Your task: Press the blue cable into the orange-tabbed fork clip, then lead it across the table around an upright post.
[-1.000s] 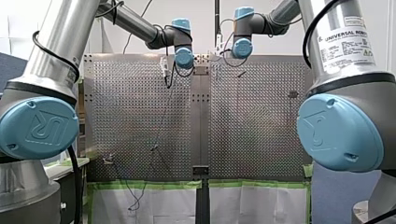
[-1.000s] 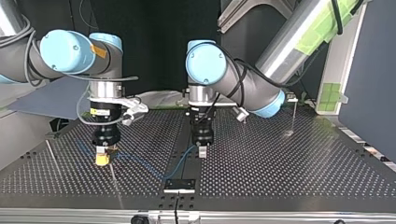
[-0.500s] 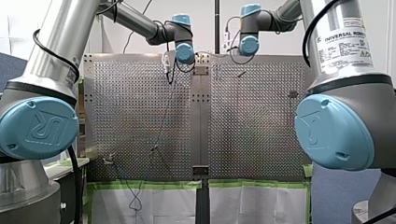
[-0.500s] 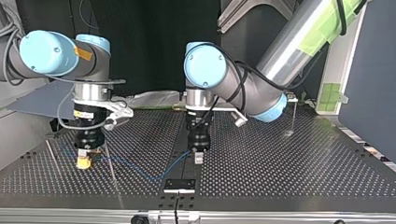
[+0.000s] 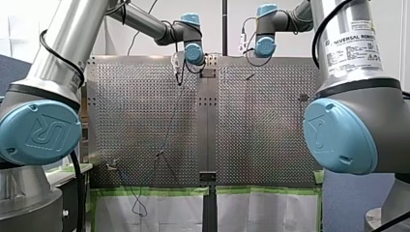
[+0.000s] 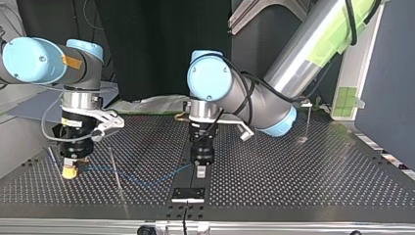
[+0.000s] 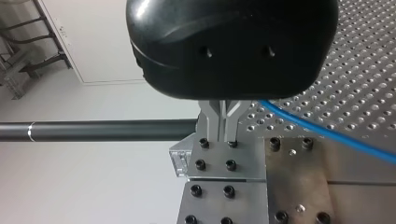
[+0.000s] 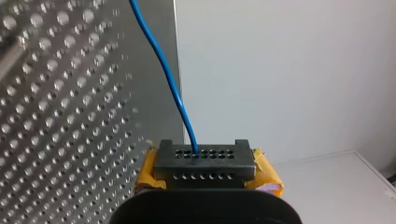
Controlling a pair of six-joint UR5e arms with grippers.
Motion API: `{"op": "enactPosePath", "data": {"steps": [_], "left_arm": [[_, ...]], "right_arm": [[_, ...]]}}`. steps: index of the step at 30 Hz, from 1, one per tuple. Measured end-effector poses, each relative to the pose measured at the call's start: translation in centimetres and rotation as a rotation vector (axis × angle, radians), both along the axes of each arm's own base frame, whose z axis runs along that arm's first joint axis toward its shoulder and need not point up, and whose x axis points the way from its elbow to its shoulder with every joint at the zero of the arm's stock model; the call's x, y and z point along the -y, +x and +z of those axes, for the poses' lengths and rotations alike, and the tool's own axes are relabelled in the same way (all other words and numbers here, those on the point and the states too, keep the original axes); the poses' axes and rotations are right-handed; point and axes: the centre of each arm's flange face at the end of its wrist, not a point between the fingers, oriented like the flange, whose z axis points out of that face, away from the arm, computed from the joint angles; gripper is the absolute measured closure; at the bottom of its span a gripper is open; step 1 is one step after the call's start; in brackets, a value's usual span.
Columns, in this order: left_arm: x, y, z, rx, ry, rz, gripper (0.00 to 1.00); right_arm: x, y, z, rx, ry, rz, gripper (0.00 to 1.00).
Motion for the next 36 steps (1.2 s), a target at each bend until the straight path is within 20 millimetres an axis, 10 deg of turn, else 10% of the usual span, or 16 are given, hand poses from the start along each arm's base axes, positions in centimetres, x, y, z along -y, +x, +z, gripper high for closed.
{"op": "enactPosePath", "data": {"steps": [36], "left_arm": [[7.7, 2.8, 0.0, -0.022, -0.023, -0.117, 1.00]], "right_arm": [[4.8, -7.5, -0.6, -0.008, 0.014, -0.131, 1.00]]}}
